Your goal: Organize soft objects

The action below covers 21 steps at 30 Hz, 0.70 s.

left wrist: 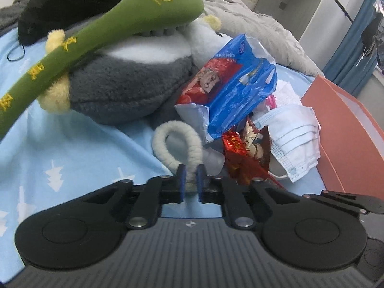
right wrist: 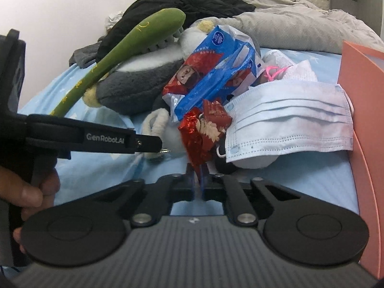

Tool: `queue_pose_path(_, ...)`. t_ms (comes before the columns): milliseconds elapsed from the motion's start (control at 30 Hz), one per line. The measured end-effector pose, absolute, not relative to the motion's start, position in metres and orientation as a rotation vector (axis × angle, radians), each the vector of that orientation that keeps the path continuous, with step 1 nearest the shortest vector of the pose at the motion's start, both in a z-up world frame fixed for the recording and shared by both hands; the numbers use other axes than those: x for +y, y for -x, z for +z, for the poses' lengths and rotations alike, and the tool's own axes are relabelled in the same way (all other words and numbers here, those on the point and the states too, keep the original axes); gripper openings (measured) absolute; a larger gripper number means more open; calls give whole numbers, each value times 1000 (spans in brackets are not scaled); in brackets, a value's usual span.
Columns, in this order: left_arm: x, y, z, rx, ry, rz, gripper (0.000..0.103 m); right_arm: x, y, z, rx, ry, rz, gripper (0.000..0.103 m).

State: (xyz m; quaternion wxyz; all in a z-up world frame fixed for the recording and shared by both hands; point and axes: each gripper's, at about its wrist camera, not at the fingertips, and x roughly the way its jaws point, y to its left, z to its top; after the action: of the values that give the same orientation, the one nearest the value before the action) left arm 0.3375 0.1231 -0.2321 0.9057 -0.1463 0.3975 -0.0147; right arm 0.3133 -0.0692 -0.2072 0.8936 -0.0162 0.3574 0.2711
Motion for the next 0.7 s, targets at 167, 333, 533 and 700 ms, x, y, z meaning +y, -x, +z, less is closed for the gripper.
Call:
queue_pose_path(167,124,-320,-224,817,309,-19,3,-73,-298,-201,742,50,575,4)
queue_pose_path(333,117,-294,-214,809,315,-17,1,-80,-276,-194,747,70,574,4)
queue_pose_path(533,115,-276,-209,789,314,-5,2,-95,-247,-189,755,88,562,4)
queue_pose_path(700,113,-289,-208,792,289,-14,7,-110,-242,-191,796,18,545,6)
